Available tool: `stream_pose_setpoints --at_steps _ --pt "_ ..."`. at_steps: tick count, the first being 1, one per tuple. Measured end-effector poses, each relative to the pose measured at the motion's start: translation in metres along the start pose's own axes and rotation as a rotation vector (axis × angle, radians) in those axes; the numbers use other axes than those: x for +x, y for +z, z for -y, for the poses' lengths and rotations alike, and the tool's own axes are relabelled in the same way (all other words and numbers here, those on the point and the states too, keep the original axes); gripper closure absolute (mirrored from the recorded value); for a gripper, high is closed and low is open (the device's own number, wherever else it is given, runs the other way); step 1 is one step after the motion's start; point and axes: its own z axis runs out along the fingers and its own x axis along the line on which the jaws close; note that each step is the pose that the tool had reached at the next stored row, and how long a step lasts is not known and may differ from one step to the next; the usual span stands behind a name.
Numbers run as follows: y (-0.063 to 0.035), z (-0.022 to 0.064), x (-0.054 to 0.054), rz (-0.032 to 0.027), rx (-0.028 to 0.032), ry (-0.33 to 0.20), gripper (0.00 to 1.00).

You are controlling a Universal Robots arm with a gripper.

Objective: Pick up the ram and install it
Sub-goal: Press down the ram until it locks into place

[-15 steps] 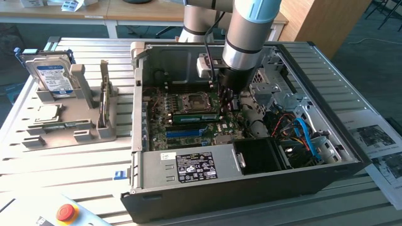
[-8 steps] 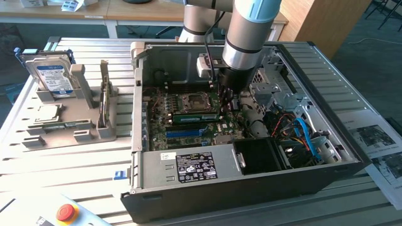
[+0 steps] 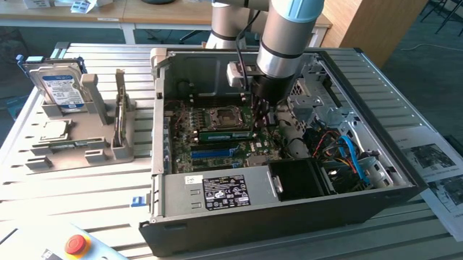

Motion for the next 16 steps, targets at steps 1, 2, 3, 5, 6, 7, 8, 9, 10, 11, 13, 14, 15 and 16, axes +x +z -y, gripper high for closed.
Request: stream_pose_setpoints --at_steps 1,2,3,5,6,7,8,9,10,11,13,14,15,16 --pt "-0.0008 0.0000 0.0000 0.0000 -0.0001 0.000 0.89" --pt "-0.0015 0.0000 0.0000 -0.0001 -0.0001 0.000 0.89" --pt "-0.0021 0.0000 0.0000 -0.0001 -0.0002 0.000 0.89" --pt "-0.0025 0.0000 0.0000 0.0001 -0.0001 0.000 0.89" --pt "-0.0025 0.0000 0.0000 0.0002 -0.0001 0.000 0.89" --pt "-0.0025 0.0000 -0.0001 0.0002 -0.0001 0.000 0.89" --pt "-0.0026 0.0000 0.0000 0.0000 -0.0002 0.000 0.89" --pt "-0.0026 0.0000 0.0000 0.0000 -0.0002 0.000 0.89" --pt "-0.0026 0.0000 0.0000 0.0000 -0.0002 0.000 0.89" --pt "-0.0026 0.0000 0.0000 0.0000 -0.0002 0.000 0.89" --pt "-0.0029 0.0000 0.0000 -0.0001 -0.0002 0.000 0.89" --pt "-0.0031 0.0000 0.0000 -0.0001 -0.0002 0.000 0.89" --pt "-0.0034 0.0000 0.0000 -0.0002 -0.0002 0.000 0.89" --pt "-0.0038 -0.0001 0.0000 -0.0002 -0.0003 0.000 0.89"
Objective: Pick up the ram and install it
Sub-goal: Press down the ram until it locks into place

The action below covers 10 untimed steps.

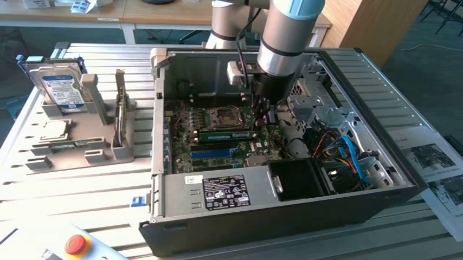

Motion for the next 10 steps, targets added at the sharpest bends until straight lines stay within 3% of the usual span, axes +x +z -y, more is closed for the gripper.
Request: stream_pose_setpoints --at_steps 10 --pt "-0.0012 -0.0002 0.0000 0.0002 0.0001 0.000 0.89"
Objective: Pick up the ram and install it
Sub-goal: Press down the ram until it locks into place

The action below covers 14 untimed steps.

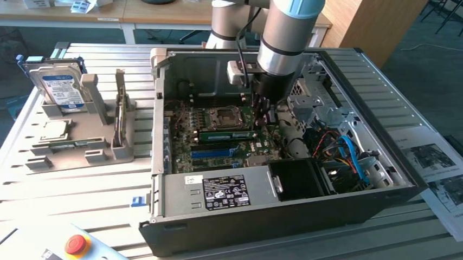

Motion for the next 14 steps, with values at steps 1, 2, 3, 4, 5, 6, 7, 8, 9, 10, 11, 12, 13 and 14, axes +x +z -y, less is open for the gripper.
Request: stream_pose_setpoints --at_steps 1,2,3,4,5,6,7,8,9,10,11,12,13,14 --pt "0.0000 -0.0003 0.0000 0.0000 0.0000 0.000 0.89" --pt "0.0000 -0.0007 0.0000 0.0000 0.0000 0.000 0.89" --pt "0.0000 -0.0010 0.0000 0.0000 0.0000 0.000 0.89" --pt "0.0000 -0.0015 0.0000 0.0000 0.0000 0.000 0.89" --pt "0.0000 -0.0020 0.0000 0.0000 0.0000 0.000 0.89" --pt "0.0000 -0.0026 0.0000 0.0000 0.0000 0.000 0.89" --pt "0.0000 -0.0031 0.0000 0.0000 -0.0001 0.000 0.89" --pt "0.0000 -0.0037 0.0000 -0.0001 -0.0001 0.000 0.89" --pt "0.0001 -0.0043 0.0000 0.0000 0.0000 0.000 0.89" --pt "0.0001 -0.0050 0.0000 0.0000 0.0000 0.000 0.89" --pt "0.0001 -0.0057 0.0000 0.0000 0.0000 0.000 0.89" --pt "0.0001 -0.0064 0.0000 0.0000 0.0000 0.000 0.89" --pt "0.0001 -0.0072 0.0000 0.0000 0.0000 0.000 0.89" --pt "0.0001 -0.0080 0.0000 -0.0001 0.0000 0.000 0.89"
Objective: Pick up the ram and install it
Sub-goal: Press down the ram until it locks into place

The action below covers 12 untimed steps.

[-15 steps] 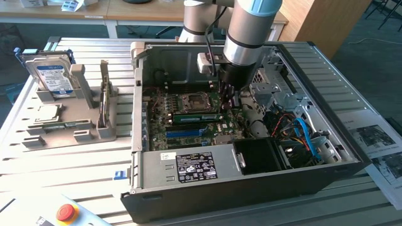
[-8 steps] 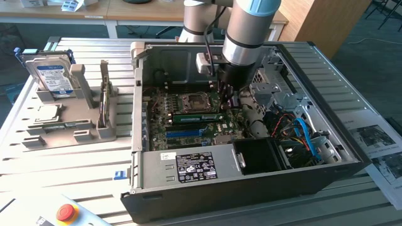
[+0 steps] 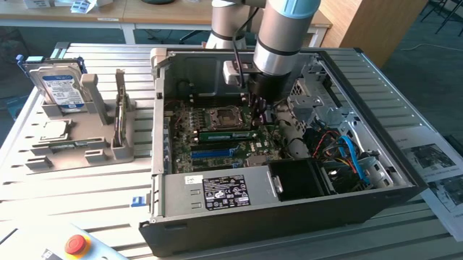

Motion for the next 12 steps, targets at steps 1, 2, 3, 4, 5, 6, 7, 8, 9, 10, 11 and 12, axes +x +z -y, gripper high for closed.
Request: stream_pose_setpoints --at_steps 1,2,3,4,5,6,7,8,9,10,11,12 --pt "0.0000 -0.0008 0.0000 0.0000 0.0000 0.000 0.89" --pt "0.0000 -0.0015 0.0000 0.0001 0.0000 0.000 0.89" --pt "0.0001 -0.0023 0.0000 0.0001 0.0000 0.000 0.89" --pt "0.0001 -0.0031 0.0000 0.0001 0.0000 0.000 0.89" --pt "0.0001 -0.0039 0.0000 0.0001 0.0000 0.000 0.89" --pt "0.0001 -0.0047 0.0000 0.0001 0.0001 0.000 0.89" --pt "0.0002 -0.0055 0.0000 0.0002 0.0000 0.000 0.89" --pt "0.0002 -0.0063 0.0000 0.0001 0.0000 0.000 0.89" --pt "0.0002 -0.0071 0.0000 0.0001 0.0000 0.000 0.89" --pt "0.0002 -0.0081 0.0000 0.0001 0.0000 0.000 0.89" --pt "0.0002 -0.0089 0.0000 0.0001 0.0000 0.000 0.89" --pt "0.0003 -0.0098 0.0000 0.0001 0.0001 0.000 0.89"
